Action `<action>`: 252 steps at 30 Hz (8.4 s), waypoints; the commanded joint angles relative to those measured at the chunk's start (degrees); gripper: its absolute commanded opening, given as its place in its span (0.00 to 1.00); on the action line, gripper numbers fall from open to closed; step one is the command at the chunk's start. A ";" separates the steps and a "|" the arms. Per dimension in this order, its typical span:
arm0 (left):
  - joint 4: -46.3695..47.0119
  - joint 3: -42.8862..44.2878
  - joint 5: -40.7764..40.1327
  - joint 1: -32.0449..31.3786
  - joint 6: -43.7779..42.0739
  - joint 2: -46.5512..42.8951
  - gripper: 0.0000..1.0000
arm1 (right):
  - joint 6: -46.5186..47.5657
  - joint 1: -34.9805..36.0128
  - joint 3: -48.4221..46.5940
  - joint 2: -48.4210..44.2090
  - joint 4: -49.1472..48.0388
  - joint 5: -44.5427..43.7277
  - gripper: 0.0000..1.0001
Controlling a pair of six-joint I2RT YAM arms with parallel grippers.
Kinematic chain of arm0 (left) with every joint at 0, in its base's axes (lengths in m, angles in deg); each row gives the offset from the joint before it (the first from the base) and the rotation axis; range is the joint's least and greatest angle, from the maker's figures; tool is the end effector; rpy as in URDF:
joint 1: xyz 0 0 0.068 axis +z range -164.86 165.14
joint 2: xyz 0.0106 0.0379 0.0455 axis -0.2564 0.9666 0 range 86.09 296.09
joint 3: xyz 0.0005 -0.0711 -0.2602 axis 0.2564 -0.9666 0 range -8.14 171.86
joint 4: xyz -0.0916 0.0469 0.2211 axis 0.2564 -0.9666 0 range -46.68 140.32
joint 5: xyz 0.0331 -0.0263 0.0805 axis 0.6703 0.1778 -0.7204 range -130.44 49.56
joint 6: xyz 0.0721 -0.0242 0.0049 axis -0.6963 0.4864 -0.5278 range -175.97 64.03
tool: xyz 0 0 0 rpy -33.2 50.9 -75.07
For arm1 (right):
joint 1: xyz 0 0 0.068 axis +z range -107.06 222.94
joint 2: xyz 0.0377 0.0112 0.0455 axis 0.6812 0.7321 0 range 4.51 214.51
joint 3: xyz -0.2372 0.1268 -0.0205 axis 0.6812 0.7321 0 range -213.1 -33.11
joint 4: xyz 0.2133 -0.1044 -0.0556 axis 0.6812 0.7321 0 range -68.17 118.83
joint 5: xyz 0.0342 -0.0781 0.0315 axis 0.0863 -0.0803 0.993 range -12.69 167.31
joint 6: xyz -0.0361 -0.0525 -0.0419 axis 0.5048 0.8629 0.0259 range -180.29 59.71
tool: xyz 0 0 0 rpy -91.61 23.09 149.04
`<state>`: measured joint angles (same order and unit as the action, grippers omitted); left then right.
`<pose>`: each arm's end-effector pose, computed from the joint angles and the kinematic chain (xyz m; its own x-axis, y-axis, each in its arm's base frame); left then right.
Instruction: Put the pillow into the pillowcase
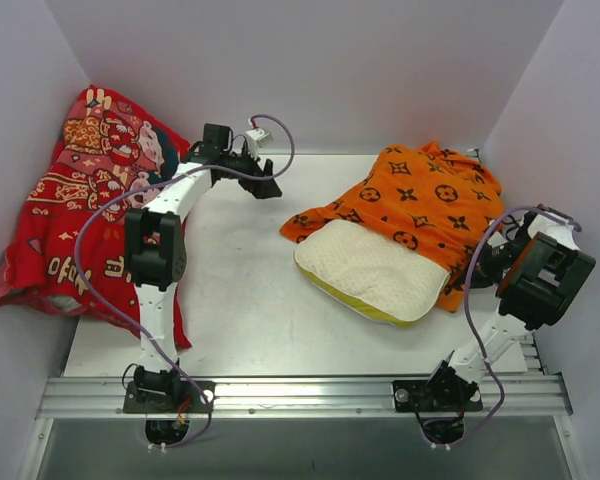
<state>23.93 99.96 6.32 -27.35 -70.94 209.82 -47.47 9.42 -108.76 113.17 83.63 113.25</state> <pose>0.4648 -0.1512 0.2481 -0.4566 0.2825 -0.8436 0.8224 0.4957 -0.2791 0.2838 -0.1423 0.1619 -0.9184 0.3927 -0.0481 0.2915 0.7538 0.5889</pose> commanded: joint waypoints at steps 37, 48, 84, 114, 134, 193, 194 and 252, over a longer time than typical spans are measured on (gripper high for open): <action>35.82 12.67 18.12 10.99 66.68 -19.13 0.00 | -17.47 -3.57 -43.01 -19.61 -8.33 49.12 0.00; 43.18 12.74 11.86 9.59 69.01 -28.09 0.00 | -111.35 -1.63 -24.25 -23.06 -114.48 46.94 0.00; 41.50 25.73 -5.18 12.56 64.21 -30.76 0.00 | -90.33 1.55 -39.94 -20.88 -94.42 31.56 0.00; 42.92 39.65 -14.48 27.65 72.94 -24.09 0.00 | -87.37 -9.49 -60.77 -18.35 -86.65 23.16 0.00; 51.09 13.75 -6.51 21.92 73.34 -37.41 0.00 | -66.09 5.55 -23.52 -31.13 -80.13 27.25 0.42; -23.27 21.74 -11.26 4.32 7.76 1.71 0.84 | 20.41 36.25 -14.68 -4.94 6.84 17.56 0.46; -23.27 19.81 -10.82 3.80 7.41 -1.52 0.84 | 19.62 33.89 -15.65 -6.86 6.49 18.54 0.47; 3.35 -23.83 -16.61 -35.07 -1.31 -45.58 0.00 | 3.03 -2.59 -39.37 -8.10 4.91 41.63 0.00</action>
<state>20.93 68.57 -14.21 -64.44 -79.00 170.43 -37.49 11.23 -141.44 113.06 83.41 137.75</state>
